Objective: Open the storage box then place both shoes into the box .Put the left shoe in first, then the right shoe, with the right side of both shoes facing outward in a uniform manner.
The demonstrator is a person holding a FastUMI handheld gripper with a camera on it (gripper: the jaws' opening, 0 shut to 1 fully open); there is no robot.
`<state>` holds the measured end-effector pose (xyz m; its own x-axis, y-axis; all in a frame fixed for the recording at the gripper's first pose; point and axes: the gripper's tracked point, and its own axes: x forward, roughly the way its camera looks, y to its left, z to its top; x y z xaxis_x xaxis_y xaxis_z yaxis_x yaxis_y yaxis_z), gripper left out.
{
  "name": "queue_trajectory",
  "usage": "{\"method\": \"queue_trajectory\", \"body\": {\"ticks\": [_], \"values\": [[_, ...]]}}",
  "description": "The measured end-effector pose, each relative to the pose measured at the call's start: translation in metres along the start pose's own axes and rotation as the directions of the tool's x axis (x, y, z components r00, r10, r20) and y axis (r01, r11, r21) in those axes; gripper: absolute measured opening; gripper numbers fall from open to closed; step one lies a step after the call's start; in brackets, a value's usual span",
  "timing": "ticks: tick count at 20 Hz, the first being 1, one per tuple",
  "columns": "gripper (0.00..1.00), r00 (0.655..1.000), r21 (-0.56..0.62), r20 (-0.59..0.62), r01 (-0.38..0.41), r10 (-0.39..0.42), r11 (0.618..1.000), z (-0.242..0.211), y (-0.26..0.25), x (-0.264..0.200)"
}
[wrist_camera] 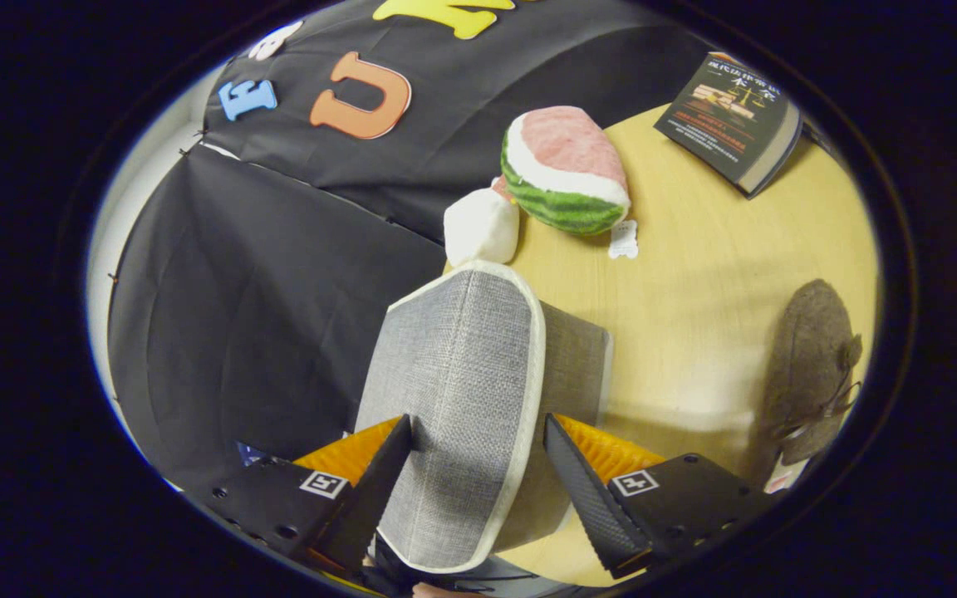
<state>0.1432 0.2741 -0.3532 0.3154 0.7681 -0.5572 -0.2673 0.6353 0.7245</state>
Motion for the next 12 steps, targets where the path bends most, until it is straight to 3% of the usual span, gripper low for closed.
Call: {"method": "queue_trajectory", "body": {"ticks": [5, 12], "values": [[0.82, 1.0, 0.029, -0.022, 0.022, -0.021, 0.999, 0.0, 0.001, -0.008], [0.48, 0.998, -0.012, -0.018, 0.067, -0.067, 0.998, 0.008, 0.003, -0.028]]}}
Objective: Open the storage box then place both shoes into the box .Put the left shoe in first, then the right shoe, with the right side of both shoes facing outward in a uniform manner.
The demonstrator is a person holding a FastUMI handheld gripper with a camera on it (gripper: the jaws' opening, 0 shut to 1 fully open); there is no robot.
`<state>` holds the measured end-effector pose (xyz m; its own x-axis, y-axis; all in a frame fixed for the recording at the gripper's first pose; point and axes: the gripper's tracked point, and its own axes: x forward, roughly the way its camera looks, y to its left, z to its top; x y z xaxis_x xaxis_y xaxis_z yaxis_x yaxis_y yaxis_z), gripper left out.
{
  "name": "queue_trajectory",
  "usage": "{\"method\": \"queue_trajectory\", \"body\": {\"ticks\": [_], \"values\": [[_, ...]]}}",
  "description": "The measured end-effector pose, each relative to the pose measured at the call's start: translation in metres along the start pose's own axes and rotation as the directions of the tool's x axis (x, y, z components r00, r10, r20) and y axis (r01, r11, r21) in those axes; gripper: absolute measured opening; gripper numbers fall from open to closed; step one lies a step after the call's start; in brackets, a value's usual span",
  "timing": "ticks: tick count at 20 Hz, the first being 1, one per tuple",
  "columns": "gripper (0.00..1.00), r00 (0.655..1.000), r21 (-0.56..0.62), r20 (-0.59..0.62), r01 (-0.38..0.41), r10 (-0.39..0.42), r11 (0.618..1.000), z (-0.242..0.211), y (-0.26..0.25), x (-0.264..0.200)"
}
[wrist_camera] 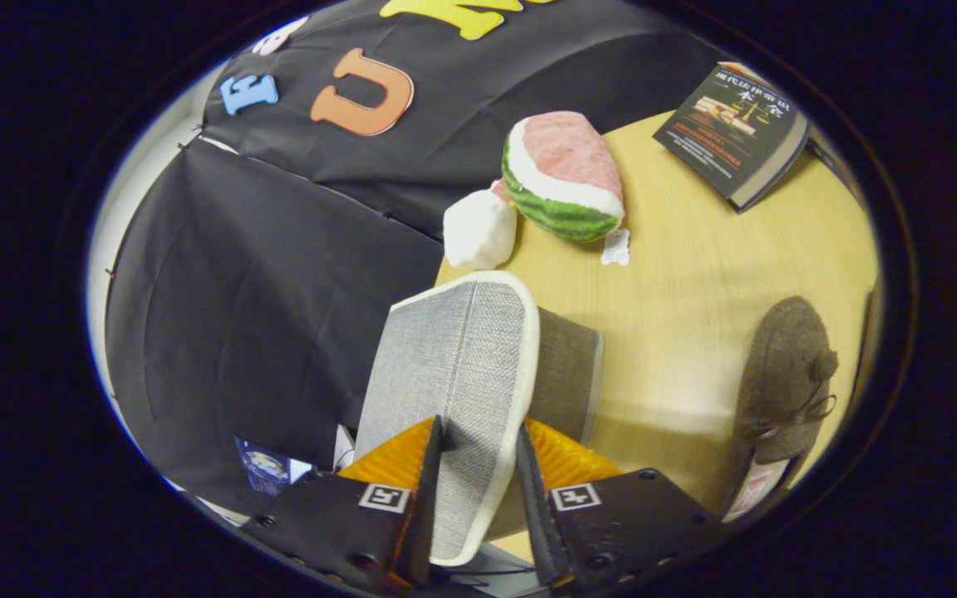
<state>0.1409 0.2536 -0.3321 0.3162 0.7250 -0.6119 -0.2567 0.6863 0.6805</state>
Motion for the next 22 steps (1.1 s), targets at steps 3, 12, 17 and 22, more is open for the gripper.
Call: {"method": "queue_trajectory", "body": {"ticks": [3, 12, 17, 22], "values": [[0.13, 1.0, 0.008, -0.003, -0.012, 0.012, 1.0, 0.002, 0.009, -0.004], [0.01, 0.999, -0.03, 0.03, 0.035, -0.034, 0.999, 0.023, 0.069, -0.021], [0.02, 0.999, -0.082, 0.052, -0.011, 0.015, 0.997, 0.039, 0.148, -0.03], [0.02, 0.998, -0.146, 0.045, -0.031, 0.038, 0.989, 0.036, 0.221, -0.006]]}}
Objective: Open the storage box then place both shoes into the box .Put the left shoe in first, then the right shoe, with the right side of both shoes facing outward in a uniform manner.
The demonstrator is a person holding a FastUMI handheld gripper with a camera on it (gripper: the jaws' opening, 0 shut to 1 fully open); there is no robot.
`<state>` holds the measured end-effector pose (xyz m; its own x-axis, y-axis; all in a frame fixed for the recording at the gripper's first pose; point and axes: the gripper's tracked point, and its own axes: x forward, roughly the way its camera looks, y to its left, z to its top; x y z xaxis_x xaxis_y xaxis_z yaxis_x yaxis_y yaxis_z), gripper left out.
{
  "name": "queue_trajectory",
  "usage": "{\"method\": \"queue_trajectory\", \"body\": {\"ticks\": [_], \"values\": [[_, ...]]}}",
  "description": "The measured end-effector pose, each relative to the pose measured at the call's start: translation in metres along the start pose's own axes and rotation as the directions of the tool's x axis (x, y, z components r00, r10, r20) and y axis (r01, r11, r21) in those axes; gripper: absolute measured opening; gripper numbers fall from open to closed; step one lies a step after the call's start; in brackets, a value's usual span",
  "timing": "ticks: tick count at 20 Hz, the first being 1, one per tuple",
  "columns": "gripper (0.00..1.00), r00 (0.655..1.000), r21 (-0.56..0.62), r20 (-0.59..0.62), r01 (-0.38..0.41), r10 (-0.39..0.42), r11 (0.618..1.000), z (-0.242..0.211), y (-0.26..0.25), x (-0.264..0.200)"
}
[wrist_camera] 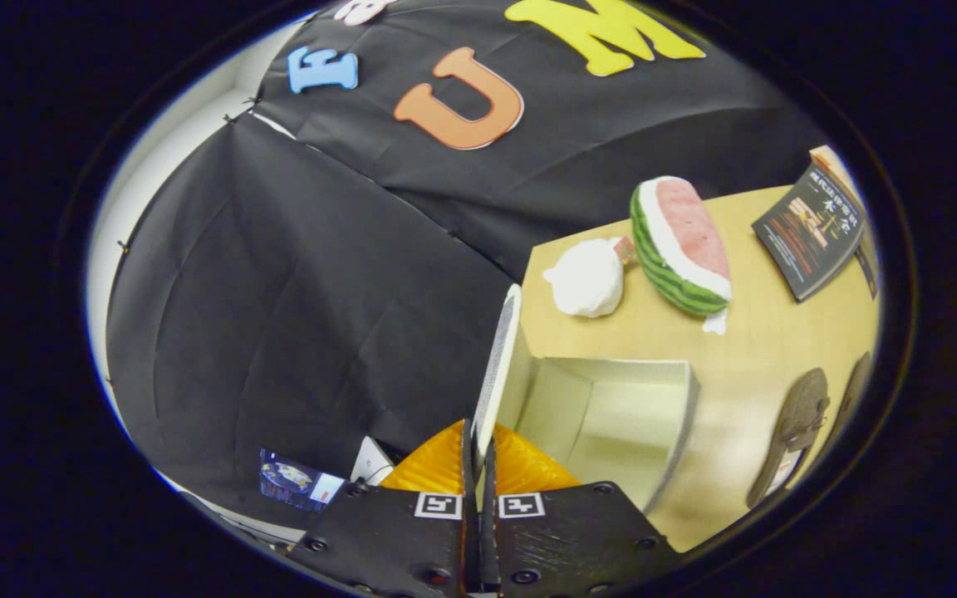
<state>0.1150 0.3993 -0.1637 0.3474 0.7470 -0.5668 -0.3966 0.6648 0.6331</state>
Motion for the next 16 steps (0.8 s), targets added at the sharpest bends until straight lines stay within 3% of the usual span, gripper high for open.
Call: {"method": "queue_trajectory", "body": {"ticks": [4, 9, 13, 16], "values": [[0.02, 1.0, -0.057, -0.024, 0.003, -0.005, 0.998, -0.007, 0.042, 0.036], [0.13, 0.999, -0.146, -0.031, -0.009, 0.004, 0.989, -0.012, 0.082, 0.078], [0.54, 0.998, -0.195, -0.038, -0.054, 0.047, 0.979, -0.013, 0.108, 0.093], [0.84, 0.999, -0.217, -0.031, -0.043, 0.037, 0.975, -0.013, 0.105, 0.089]]}}
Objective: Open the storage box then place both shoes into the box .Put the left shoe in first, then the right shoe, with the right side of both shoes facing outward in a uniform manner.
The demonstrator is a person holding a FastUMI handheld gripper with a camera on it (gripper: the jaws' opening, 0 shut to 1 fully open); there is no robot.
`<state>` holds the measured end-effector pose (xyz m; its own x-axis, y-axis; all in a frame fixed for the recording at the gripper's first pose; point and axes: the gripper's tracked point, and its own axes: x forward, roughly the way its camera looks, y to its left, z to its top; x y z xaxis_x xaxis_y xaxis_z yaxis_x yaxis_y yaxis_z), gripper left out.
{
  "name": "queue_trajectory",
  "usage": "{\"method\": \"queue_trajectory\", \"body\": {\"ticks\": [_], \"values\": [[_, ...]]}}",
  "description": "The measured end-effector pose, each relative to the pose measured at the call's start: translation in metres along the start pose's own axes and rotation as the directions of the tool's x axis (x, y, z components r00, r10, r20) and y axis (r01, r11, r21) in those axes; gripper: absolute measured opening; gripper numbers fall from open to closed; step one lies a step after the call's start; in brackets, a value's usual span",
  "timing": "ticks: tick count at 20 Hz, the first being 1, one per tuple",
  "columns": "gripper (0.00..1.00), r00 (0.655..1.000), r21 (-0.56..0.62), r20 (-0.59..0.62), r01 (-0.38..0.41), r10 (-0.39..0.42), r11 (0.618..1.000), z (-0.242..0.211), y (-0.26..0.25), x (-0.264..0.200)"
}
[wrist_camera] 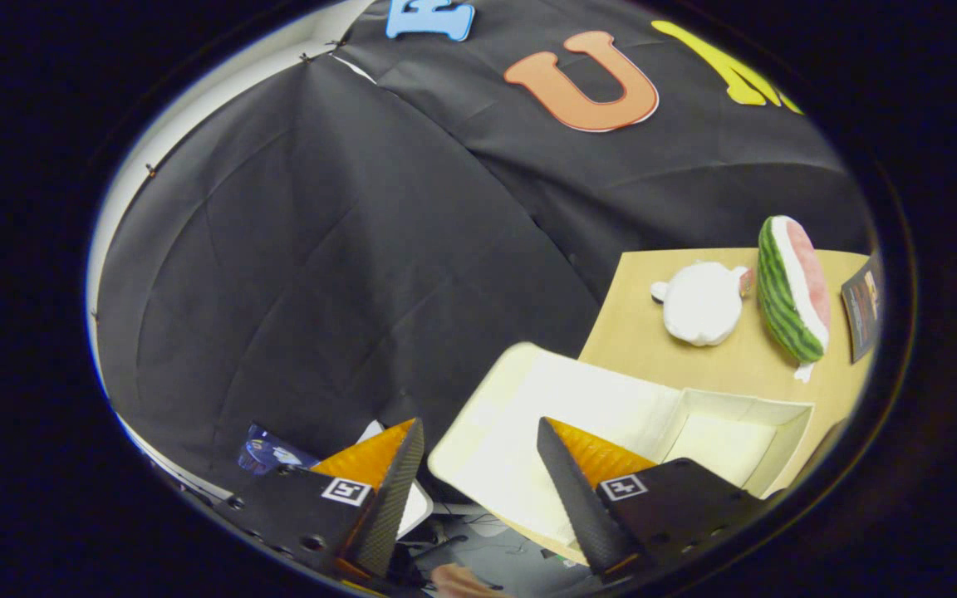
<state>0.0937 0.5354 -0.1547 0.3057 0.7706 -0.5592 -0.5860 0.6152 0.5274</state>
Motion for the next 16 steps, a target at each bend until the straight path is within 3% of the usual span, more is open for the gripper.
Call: {"method": "queue_trajectory", "body": {"ticks": [1, 9, 16], "values": [[0.95, 1.0, -0.005, 0.001, 0.004, -0.004, 1.0, -0.002, -0.002, -0.005], [0.96, 0.989, -0.077, 0.056, 0.141, -0.136, 0.987, -0.013, -0.086, -0.084], [0.96, 0.946, 0.002, 0.034, 0.323, -0.323, 0.946, -0.057, -0.238, -0.164]]}}
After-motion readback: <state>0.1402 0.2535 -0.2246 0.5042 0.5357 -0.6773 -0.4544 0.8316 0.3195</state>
